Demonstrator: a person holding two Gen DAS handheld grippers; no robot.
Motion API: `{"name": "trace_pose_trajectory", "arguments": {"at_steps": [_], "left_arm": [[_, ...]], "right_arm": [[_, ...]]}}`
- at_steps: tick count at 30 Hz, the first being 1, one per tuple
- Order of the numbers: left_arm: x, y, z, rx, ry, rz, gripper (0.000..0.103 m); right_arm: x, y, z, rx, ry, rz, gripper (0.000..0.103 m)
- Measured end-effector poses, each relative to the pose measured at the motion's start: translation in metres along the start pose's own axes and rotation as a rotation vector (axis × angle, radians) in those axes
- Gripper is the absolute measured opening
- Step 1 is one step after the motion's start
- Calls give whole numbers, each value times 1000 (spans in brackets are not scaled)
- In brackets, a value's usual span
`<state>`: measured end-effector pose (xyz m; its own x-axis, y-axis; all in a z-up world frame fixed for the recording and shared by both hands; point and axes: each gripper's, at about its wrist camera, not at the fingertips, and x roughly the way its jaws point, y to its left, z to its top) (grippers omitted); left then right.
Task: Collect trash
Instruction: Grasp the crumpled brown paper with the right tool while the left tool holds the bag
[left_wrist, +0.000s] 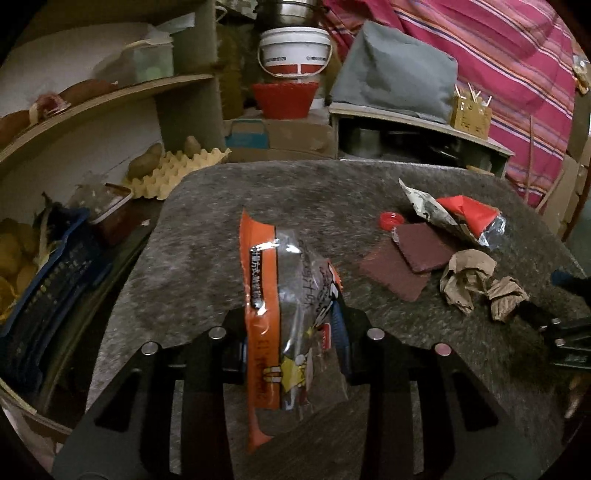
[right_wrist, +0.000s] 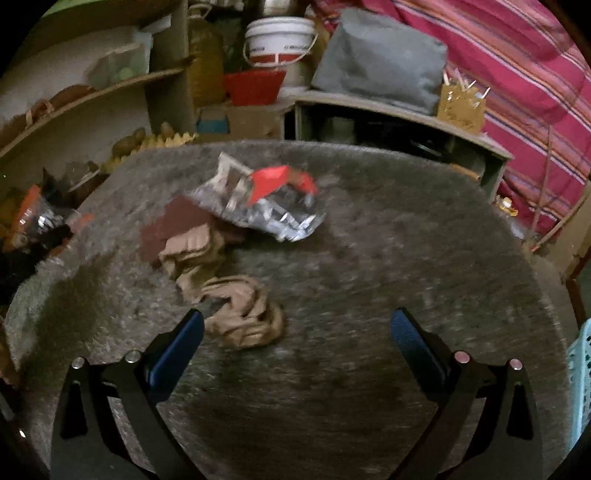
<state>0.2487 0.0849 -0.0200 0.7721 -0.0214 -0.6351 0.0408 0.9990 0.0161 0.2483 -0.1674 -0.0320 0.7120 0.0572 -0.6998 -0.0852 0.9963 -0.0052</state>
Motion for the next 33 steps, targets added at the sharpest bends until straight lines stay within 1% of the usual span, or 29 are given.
{"name": "trace_pose_trajectory", "arguments": {"at_steps": [4, 6, 8, 10, 11, 12, 15, 18, 21, 26, 30, 33], "left_arm": [[-7, 7, -5, 0, -8, 9, 33], [-6, 10, -8, -1, -1, 12, 33], [-4, 12, -9, -3, 5, 15, 33], [-3, 11, -8, -1, 8, 17, 33], [-3, 10, -8, 0, 7, 17, 33], [-3, 8, -7, 1, 5, 14, 33], [-7, -2, -5, 9, -4, 13, 33], [-10, -12, -1, 12, -13, 1, 33], [-15, -23, 4, 15, -29, -9, 33], [-18, -46, 12, 25, -48, -31, 33], [-19, -74, 18, 49, -60, -62, 33], [-20, -91, 23, 57, -70, -89, 33]], "right_arm": [[13, 11, 0, -34, 32, -18, 98], [14, 14, -2, -49, 35, -19, 97], [16, 18, -1, -67, 38, -15, 86], [17, 19, -2, -78, 44, 17, 69], [16, 19, -2, -82, 48, 32, 64], [16, 20, -2, -86, 50, 61, 51], [10, 20, -3, -94, 27, 89, 51], [-2, 13, 0, -71, -18, 80, 51], [-12, -1, 3, -44, -36, 80, 51], [-30, -46, 1, 21, -60, 47, 51], [-48, -86, -1, 68, -84, 10, 51], [-59, -111, 0, 82, -103, -16, 51]]}}
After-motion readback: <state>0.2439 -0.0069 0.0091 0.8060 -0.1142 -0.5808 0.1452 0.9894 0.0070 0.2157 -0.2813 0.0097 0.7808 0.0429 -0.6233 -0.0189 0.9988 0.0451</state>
